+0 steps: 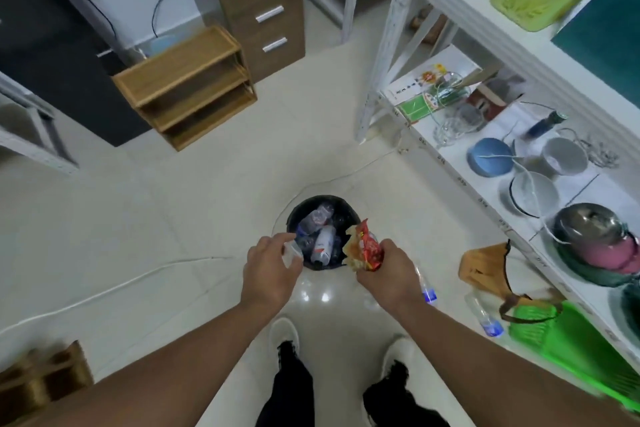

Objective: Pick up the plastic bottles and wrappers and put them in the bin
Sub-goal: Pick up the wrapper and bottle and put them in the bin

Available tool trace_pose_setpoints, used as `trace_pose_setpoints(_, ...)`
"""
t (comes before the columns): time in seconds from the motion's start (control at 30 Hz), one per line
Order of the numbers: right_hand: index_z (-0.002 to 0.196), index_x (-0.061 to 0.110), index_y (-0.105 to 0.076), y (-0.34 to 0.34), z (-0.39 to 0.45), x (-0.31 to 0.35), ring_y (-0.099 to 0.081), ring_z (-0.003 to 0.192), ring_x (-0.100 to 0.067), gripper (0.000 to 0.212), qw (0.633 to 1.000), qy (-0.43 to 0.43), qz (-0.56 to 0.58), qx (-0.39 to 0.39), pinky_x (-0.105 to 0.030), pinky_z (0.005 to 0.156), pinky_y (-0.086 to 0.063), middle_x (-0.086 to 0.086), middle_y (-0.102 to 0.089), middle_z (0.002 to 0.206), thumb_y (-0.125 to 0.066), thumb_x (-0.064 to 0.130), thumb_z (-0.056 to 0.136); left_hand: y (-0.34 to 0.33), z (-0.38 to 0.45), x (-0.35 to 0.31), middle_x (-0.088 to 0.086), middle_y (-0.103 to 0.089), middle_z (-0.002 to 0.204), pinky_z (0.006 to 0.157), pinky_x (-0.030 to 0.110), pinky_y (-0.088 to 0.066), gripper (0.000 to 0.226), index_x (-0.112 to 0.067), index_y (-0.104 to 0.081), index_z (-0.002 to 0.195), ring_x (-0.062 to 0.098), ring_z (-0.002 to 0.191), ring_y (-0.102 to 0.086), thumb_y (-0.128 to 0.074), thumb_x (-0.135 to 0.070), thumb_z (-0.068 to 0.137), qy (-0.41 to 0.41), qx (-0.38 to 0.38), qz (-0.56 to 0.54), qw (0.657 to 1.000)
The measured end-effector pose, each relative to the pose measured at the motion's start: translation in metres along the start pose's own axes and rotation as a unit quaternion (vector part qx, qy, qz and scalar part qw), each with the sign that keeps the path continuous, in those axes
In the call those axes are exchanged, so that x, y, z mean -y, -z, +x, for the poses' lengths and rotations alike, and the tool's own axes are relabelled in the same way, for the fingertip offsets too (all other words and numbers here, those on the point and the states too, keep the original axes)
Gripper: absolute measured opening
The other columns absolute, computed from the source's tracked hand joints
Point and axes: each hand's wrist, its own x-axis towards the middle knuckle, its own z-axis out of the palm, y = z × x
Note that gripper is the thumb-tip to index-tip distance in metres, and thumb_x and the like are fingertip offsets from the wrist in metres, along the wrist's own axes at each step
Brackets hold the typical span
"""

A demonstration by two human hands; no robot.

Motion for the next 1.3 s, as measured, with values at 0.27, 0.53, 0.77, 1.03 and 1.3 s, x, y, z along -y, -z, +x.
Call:
trace_pose_setpoints(0.27,0.11,0.019,-0.056,-0.097,0.122,-0.067,-0.063,0.083,-0.024,0.036,0.998,-0.054,0.024,0.003,-0.032,0.064,-0.044,-0.006,-0.062,0.102,-0.077,0.026,0.082,-0.12,0.081,0.056,0.003,-0.063,0.115,0.097,0.041,-0.053,0.046,-0.022,-0.062,0.141,0.022,0.106,-0.063,-0.071,-0.027,0.096,0.078,0.015,-0.042,0.996)
trace_pose_setpoints(0.53,0.134,0.014,-0.046,-0.195,0.243,-0.119,-0.062,0.114,-0.032,0.064,0.996,-0.044,0.053,0.049,-0.048,0.095,-0.057,-0.007,-0.055,0.123,-0.078,0.047,0.089,-0.238,0.157,0.123,0.011,-0.064,0.128,0.096,0.047,-0.053,0.048,-0.021,-0.059,0.141,0.034,0.116,-0.063,-0.07,-0.03,0.095,0.139,-0.018,0.012,0.99)
trace_pose_setpoints(0.77,0.164,0.013,-0.022,-0.247,0.294,-0.133,-0.04,0.137,-0.047,0.065,0.991,0.049,-0.112,0.058,-0.058,0.112,-0.037,-0.023,-0.037,0.153,-0.047,0.029,0.106,-0.277,0.195,0.159,0.003,-0.063,0.094,0.067,0.042,-0.044,0.032,-0.025,-0.043,0.108,0.031,0.079,-0.06,-0.07,-0.024,0.093,0.114,-0.045,0.065,0.99)
trace_pose_setpoints(1.03,0.136,0.007,-0.055,-0.222,0.28,-0.118,-0.045,0.126,-0.039,0.039,0.968,0.091,-0.234,0.03,-0.047,0.104,-0.042,-0.017,-0.046,0.139,-0.034,0.023,0.106,-0.25,0.182,0.149,0.007,-0.061,0.111,0.086,0.045,-0.053,0.016,-0.016,-0.068,0.102,0.031,0.101,-0.061,-0.063,-0.03,0.101,0.047,-0.061,0.064,0.995)
trace_pose_setpoints(1.3,0.143,0.024,-0.053,-0.145,0.225,-0.11,-0.053,0.124,-0.032,0.05,0.991,0.069,-0.108,0.03,-0.047,0.098,-0.048,-0.005,-0.052,0.141,-0.047,0.054,0.103,-0.195,0.15,0.105,-0.008,-0.056,0.127,0.093,0.041,-0.054,0.04,-0.032,-0.058,0.129,0.016,0.112,-0.055,-0.067,-0.039,0.091,-0.044,-0.047,0.04,0.997)
